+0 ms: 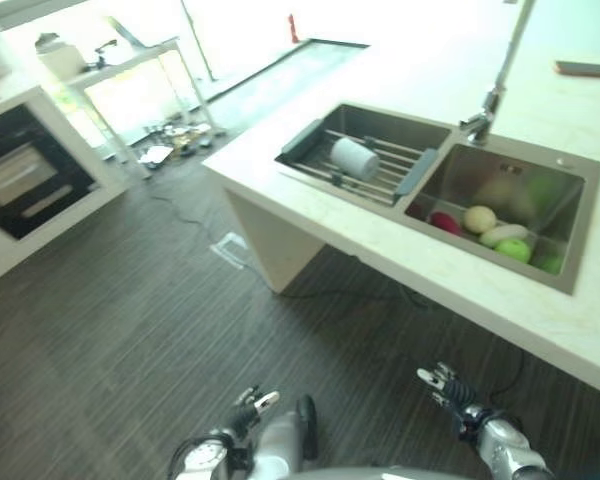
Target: Place the dishes in the dishwasher.
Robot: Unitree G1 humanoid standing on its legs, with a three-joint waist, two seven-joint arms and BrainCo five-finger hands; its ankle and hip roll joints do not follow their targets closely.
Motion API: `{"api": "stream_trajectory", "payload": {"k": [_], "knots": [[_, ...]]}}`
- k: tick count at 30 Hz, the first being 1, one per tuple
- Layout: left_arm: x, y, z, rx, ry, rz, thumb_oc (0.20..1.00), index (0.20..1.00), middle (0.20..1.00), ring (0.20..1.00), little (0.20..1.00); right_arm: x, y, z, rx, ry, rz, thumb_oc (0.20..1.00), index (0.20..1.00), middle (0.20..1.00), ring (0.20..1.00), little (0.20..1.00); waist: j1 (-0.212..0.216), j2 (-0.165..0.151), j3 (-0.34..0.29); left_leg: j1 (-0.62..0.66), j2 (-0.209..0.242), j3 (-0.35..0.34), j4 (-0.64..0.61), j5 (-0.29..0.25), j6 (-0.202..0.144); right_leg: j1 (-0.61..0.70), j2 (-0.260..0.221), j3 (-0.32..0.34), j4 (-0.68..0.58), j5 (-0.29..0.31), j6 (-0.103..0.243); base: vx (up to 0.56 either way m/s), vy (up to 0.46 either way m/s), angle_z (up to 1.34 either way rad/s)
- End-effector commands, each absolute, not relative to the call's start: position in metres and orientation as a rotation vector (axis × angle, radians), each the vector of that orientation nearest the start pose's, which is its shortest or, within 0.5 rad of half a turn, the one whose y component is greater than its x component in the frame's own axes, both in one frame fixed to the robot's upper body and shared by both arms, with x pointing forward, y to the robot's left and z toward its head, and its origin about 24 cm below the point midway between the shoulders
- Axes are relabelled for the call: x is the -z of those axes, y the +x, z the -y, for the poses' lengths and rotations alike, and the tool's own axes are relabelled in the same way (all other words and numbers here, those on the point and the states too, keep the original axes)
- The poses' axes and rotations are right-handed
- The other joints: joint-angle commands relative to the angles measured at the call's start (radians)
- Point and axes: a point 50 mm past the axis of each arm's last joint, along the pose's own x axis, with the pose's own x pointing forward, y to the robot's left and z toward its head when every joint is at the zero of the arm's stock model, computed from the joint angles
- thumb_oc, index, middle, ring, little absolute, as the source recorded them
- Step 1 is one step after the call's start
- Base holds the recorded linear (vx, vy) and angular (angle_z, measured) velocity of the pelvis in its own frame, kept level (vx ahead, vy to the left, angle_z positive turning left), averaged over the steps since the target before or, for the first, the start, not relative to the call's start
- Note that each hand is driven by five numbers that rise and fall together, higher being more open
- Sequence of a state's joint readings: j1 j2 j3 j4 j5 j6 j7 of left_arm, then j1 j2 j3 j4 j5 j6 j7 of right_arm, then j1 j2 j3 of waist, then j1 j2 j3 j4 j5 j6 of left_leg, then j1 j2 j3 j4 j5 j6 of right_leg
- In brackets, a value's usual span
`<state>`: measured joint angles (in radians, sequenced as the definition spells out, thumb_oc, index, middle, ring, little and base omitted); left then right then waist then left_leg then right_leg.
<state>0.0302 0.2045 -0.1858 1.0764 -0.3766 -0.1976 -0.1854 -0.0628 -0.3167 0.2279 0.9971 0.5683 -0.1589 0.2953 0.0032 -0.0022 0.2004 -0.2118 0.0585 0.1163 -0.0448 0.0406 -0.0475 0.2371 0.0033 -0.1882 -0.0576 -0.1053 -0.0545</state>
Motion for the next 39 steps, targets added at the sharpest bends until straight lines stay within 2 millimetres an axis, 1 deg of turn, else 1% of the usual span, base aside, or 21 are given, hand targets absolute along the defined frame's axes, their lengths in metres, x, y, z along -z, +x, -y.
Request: {"api": "stream_trajectory", "payload": {"k": [1,4,6,11,15,16,20,21,22,24,26,27,29,30,31,32,34,35,36,38,39], "knots": [[0.146,0.128,-0.193,0.011,-0.158,-0.869,1.0,1.0,1.0,1.0,1.0,0.108,0.185,0.226,-0.08,0.199,-0.667,1.0,1.0,1.0,1.0,1.0,0.038,0.024,0.017,0.142,0.097,0.014,0.092,0.0,-0.06,-0.091,-0.072,-0.023,0.083,-0.042,0.118,0.25,0.147,-0.48],[0.147,0.125,-0.193,0.009,-0.162,-0.874,1.0,1.0,1.0,1.0,1.0,0.11,0.183,0.226,-0.084,0.186,-0.687,1.0,1.0,1.0,1.0,1.0,0.045,0.026,0.02,0.138,0.135,-0.004,0.073,0.023,-0.067,-0.075,-0.084,-0.01,0.087,-0.055,0.125,0.22,0.16,-0.31],[0.147,0.124,-0.193,0.011,-0.163,-0.877,1.0,1.0,1.0,1.0,1.0,0.113,0.179,0.227,-0.079,0.202,-0.71,1.0,1.0,1.0,1.0,1.0,0.047,0.027,0.019,0.138,0.141,-0.015,0.071,0.022,-0.068,-0.071,-0.089,-0.006,0.095,-0.063,0.127,0.17,0.161,-0.39],[0.146,0.127,-0.195,0.051,-0.132,-0.877,1.0,1.0,1.0,1.0,1.0,0.119,0.17,0.229,-0.045,0.208,-0.75,1.0,1.0,1.0,1.0,1.0,0.037,0.036,0.012,0.166,0.133,0.002,0.069,-0.003,-0.063,-0.081,-0.111,-0.019,0.149,-0.088,0.135,0.18,0.256,-0.06],[0.144,0.134,-0.195,0.08,-0.099,-0.861,1.0,1.0,1.0,1.0,1.0,0.129,0.158,0.232,0.07,0.299,-0.812,1.0,1.0,1.0,1.0,1.0,0.023,0.042,0.002,0.203,0.088,0.01,0.073,-0.046,-0.041,-0.094,-0.142,-0.021,0.193,-0.093,0.151,0.19,0.332,-0.06],[0.143,0.138,-0.196,0.078,-0.09,-0.854,1.0,1.0,1.0,1.0,1.0,0.133,0.151,0.232,0.089,0.29,-0.84,1.0,1.0,1.0,1.0,1.0,0.018,0.045,0.002,0.218,0.063,0.005,0.075,-0.067,-0.022,-0.104,-0.157,-0.014,0.221,-0.095,0.157,0.19,0.375,-0.01],[0.142,0.143,-0.202,0.075,-0.063,-0.861,1.0,1.0,1.0,1.0,1.0,0.143,0.137,0.233,0.19,0.295,-0.909,1.0,1.0,1.0,1.0,1.0,0.016,0.048,-0.001,0.232,0.016,0.014,0.085,-0.106,0.029,-0.119,-0.185,0.004,0.291,-0.092,0.173,0.13,0.276,-0.15],[0.142,0.143,-0.203,0.075,-0.058,-0.861,1.0,1.0,1.0,1.0,1.0,0.144,0.135,0.234,0.208,0.297,-0.921,1.0,1.0,1.0,1.0,1.0,0.014,0.048,-0.002,0.234,0.008,0.016,0.086,-0.111,0.039,-0.127,-0.189,0.009,0.312,-0.086,0.176,0.1,0.26,-0.18],[0.142,0.143,-0.205,0.076,-0.053,-0.862,1.0,1.0,1.0,1.0,1.0,0.147,0.129,0.235,0.225,0.294,-0.959,1.0,1.0,1.0,1.0,1.0,0.009,0.049,0.001,0.243,-0.009,0.022,0.081,-0.121,0.061,-0.151,-0.195,0.017,0.371,-0.065,0.182,0.09,0.27,-0.17],[0.142,0.143,-0.207,0.066,-0.055,-0.864,1.0,1.0,1.0,1.0,1.0,0.15,0.122,0.235,0.222,0.281,-1.003,1.0,1.0,1.0,1.0,1.0,0.004,0.056,0.004,0.256,-0.023,0.036,0.072,-0.131,0.084,-0.194,-0.204,0.011,0.47,-0.035,0.187,0.06,0.253,-0.28],[0.142,0.143,-0.208,0.038,-0.065,-0.872,1.0,1.0,1.0,1.0,1.0,0.152,0.118,0.236,0.209,0.232,-1.041,1.0,1.0,1.0,1.0,1.0,0.006,0.063,0.014,0.272,-0.033,0.069,0.06,-0.144,0.104,-0.264,-0.234,-0.025,0.583,0.006,0.187,0.05,0.242,-0.48],[0.142,0.142,-0.21,0.015,-0.076,-0.875,1.0,1.0,1.0,1.0,1.0,0.152,0.116,0.237,0.212,0.216,-1.063,1.0,1.0,1.0,1.0,1.0,0.008,0.06,0.021,0.295,-0.044,0.088,0.045,-0.161,0.1,-0.301,-0.255,-0.048,0.6,0.007,0.2,0.07,0.171,-0.65],[0.142,0.141,-0.214,-0.009,-0.095,-0.876,1.0,1.0,1.0,1.0,1.0,0.153,0.112,0.241,0.227,0.22,-1.091,1.0,1.0,1.0,1.0,1.0,0.009,0.05,0.031,0.316,-0.047,0.128,0.033,-0.17,0.089,-0.321,-0.255,-0.094,0.515,0.021,0.21,0.08,0.003,-0.69],[0.142,0.141,-0.215,-0.018,-0.1,-0.874,1.0,1.0,1.0,1.0,1.0,0.153,0.112,0.242,0.227,0.221,-1.1,1.0,1.0,1.0,1.0,1.0,0.009,0.043,0.036,0.324,-0.044,0.146,0.031,-0.175,0.08,-0.321,-0.251,-0.121,0.437,0.032,0.216,0.1,-0.129,-0.94],[0.142,0.14,-0.217,-0.03,-0.106,-0.875,1.0,1.0,1.0,1.0,1.0,0.153,0.111,0.244,0.222,0.214,-1.111,1.0,1.0,1.0,1.0,1.0,0.009,0.033,0.044,0.341,-0.04,0.172,0.03,-0.188,0.068,-0.332,-0.264,-0.165,0.337,0.085,0.227,0.15,-0.135,-0.97],[0.142,0.139,-0.218,-0.033,-0.109,-0.885,1.0,1.0,1.0,1.0,1.0,0.154,0.109,0.245,0.225,0.213,-1.12,1.0,1.0,1.0,1.0,1.0,0.002,0.026,0.054,0.356,-0.048,0.175,0.043,-0.226,0.079,-0.371,-0.293,-0.146,0.353,0.134,0.251,0.14,-0.119,-0.95],[0.143,0.138,-0.216,-0.023,-0.107,-0.891,1.0,1.0,1.0,1.0,1.0,0.154,0.107,0.246,0.231,0.217,-1.124,1.0,1.0,1.0,1.0,1.0,-0.003,0.027,0.054,0.349,-0.04,0.178,0.06,-0.23,0.078,-0.364,-0.28,-0.14,0.346,0.092,0.245,0.09,-0.095,-0.27],[0.143,0.138,-0.216,-0.023,-0.107,-0.891,1.0,1.0,1.0,1.0,1.0,0.154,0.107,0.246,0.231,0.217,-1.124,1.0,1.0,1.0,1.0,1.0,-0.003,0.027,0.054,0.349,-0.04,0.178,0.06,-0.23,0.078,-0.364,-0.28,-0.14,0.346,0.092,0.245,0.15,-0.297,-0.04],[0.143,0.138,-0.211,-0.024,-0.137,-0.882,1.0,1.0,1.0,1.0,1.0,0.155,0.105,0.245,0.215,0.204,-1.13,1.0,1.0,1.0,1.0,1.0,-0.01,0.022,0.04,0.328,-0.014,0.193,0.11,-0.238,0.068,-0.325,-0.242,-0.145,0.293,0.023,0.222,0.12,-0.264,0.01],[0.144,0.138,-0.212,-0.034,-0.149,-0.881,1.0,1.0,1.0,1.0,1.0,0.155,0.104,0.245,0.211,0.199,-1.138,1.0,1.0,1.0,1.0,1.0,-0.012,0.021,0.037,0.327,-0.009,0.19,0.123,-0.242,0.064,-0.313,-0.233,-0.14,0.279,0.018,0.217,0.13,-0.248,-0.09],[0.144,0.136,-0.212,-0.052,-0.172,-0.881,1.0,1.0,1.0,1.0,1.0,0.156,0.1,0.244,0.196,0.182,-1.15,1.0,1.0,1.0,1.0,1.0,-0.018,0.016,0.033,0.328,0.002,0.181,0.159,-0.256,0.055,-0.29,-0.215,-0.126,0.255,0.01,0.207,0.14,-0.313,-0.13]]}}
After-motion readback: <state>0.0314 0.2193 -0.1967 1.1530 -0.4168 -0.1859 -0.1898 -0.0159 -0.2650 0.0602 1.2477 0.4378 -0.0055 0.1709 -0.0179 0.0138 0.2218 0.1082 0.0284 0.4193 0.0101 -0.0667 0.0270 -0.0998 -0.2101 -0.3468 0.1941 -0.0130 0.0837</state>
